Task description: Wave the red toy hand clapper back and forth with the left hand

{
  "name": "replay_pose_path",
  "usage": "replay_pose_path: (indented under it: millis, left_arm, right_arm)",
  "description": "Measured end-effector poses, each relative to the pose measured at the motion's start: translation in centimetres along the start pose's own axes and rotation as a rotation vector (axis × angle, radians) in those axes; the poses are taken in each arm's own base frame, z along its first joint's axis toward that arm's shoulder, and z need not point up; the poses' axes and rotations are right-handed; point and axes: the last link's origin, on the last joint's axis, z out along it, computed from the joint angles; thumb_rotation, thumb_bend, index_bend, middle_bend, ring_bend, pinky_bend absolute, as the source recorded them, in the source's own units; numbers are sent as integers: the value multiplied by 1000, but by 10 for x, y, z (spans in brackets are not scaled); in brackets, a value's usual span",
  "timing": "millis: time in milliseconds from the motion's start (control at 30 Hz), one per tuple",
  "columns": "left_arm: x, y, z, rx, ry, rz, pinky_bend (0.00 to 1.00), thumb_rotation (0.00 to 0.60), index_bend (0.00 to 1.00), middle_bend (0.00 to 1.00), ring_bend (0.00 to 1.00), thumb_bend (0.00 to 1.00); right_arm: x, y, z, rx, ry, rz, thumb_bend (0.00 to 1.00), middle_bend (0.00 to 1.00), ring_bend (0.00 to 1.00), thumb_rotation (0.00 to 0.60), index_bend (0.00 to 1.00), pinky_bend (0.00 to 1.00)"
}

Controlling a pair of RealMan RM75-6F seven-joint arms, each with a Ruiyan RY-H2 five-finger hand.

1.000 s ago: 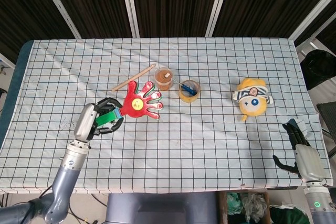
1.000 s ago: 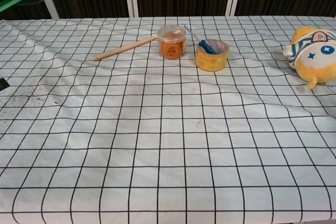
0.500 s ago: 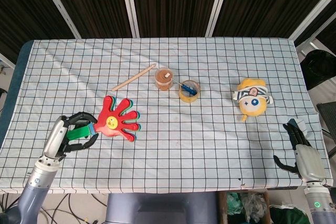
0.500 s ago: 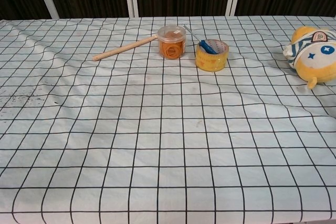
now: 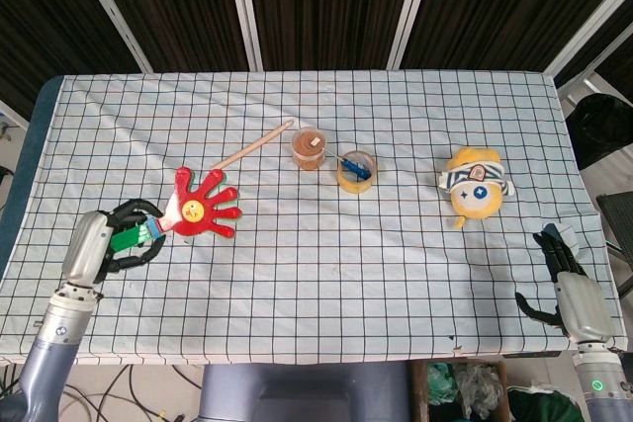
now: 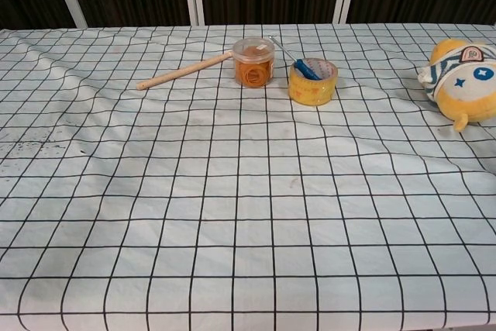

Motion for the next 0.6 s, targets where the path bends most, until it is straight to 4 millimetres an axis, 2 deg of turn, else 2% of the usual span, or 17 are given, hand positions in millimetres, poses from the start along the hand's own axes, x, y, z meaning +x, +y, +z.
replay_pose_path:
  millis: [133,300,467,600]
  left_arm:
    - [3,-13,2,226,-35,276,992,600,698,850,804,527]
    - [-1,-17,-3,418,-117,445,992,600,698,850,804,519]
    - [-4,-14,-3,438,-133,460,989,600,708,858,813,532]
    - [-4,-2,2,342,-68,337,986,600,707,858,813,539]
  right_arm:
    - [0,-1,0,2,-1,0,268,0,5,600,0,175]
    - [0,-1,0,0,-2,2,269,0,5,600,0,175]
    - [0,-1,-1,-2,-3,3,268,0,5,600,0,175]
    - [0,-1,0,-2,-3,2,270,0,6,600,0,175]
